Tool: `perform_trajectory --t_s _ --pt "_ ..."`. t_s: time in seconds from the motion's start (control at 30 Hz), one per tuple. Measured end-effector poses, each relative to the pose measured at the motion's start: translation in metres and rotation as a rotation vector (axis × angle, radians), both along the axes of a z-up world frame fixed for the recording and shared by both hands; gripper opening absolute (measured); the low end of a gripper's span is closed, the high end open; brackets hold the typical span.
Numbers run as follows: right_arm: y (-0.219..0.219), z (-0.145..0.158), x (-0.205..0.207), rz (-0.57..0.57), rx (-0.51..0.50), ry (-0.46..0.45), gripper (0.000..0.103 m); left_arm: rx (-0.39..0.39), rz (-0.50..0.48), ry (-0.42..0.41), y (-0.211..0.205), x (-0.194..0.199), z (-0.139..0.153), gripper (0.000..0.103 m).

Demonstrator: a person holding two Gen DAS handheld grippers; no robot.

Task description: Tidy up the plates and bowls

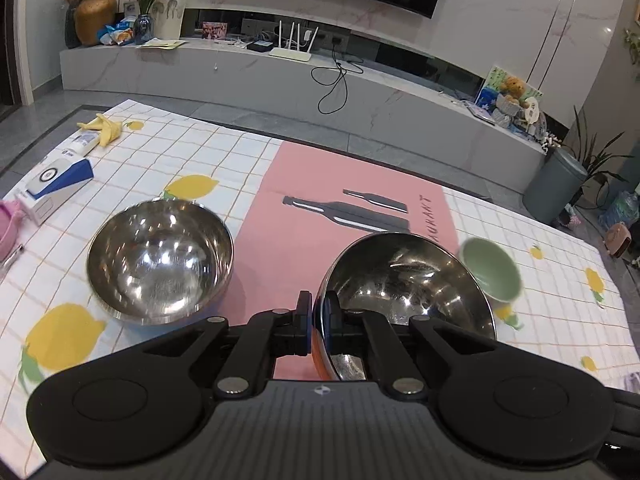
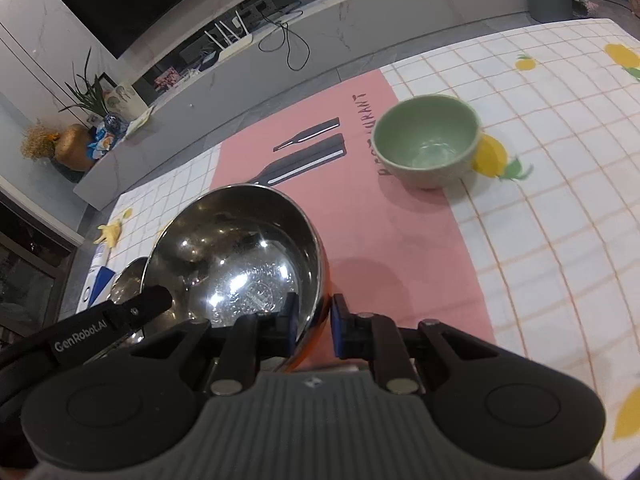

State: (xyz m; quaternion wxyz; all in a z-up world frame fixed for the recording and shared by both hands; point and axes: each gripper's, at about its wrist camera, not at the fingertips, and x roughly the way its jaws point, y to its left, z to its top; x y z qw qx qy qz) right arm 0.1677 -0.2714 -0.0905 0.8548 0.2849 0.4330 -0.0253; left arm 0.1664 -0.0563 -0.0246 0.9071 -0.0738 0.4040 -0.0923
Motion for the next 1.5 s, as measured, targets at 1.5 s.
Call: perform_trajectory --t_s 1.5 --pt "-0.091 -0.02 -0.139 -0.273 -0.035 0.009 0.014 -0.123 -0.047 0.153 -0.077 -0.089 -0.055 0.007"
